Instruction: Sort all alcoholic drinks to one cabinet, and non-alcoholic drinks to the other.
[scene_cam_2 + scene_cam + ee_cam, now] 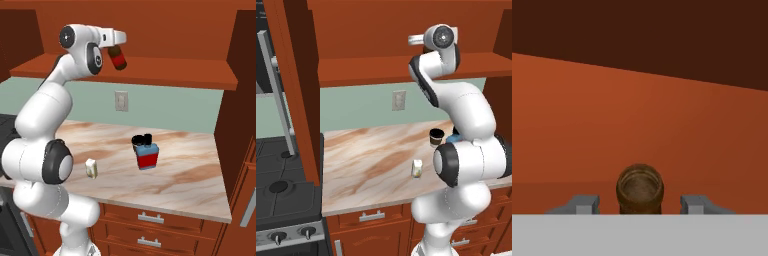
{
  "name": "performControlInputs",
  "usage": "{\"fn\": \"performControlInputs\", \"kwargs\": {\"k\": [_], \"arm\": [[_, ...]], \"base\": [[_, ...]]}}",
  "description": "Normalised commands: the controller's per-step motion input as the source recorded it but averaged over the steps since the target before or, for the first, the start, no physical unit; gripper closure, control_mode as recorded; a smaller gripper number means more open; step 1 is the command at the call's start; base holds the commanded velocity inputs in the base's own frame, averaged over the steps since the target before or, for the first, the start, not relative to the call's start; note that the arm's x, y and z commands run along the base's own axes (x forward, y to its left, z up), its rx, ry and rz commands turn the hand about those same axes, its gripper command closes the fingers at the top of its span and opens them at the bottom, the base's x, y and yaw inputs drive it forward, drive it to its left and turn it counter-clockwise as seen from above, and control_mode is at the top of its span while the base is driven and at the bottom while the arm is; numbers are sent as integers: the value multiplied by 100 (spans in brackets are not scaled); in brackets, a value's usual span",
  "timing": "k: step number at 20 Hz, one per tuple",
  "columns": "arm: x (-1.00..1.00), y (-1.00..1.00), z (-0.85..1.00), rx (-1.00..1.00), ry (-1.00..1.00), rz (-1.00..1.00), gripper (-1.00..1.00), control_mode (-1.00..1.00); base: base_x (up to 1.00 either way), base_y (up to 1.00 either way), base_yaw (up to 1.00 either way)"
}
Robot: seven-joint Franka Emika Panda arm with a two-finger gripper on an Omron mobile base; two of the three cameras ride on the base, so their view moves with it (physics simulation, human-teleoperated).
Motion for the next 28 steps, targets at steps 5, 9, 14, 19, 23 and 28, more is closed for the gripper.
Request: {"fn": "performControlInputs", "kwargs": {"k": [5,9,14,19,23,28], "arm": [[25,-9,-1,2,0,1,-100,-100],[25,-13,-5,0,0,0,-100,-100],[25,-15,-4,0,0,0,-100,-100],[24,-11,-4,0,0,0,-100,-100],[17,-6,-2,0,0,0,-100,-100],[6,-2,0,0,-1,1,-100,-100]], "base": [[0,0,0],[0,0,0],[0,0,0],[0,0,0],[0,0,0],[0,0,0]]}}
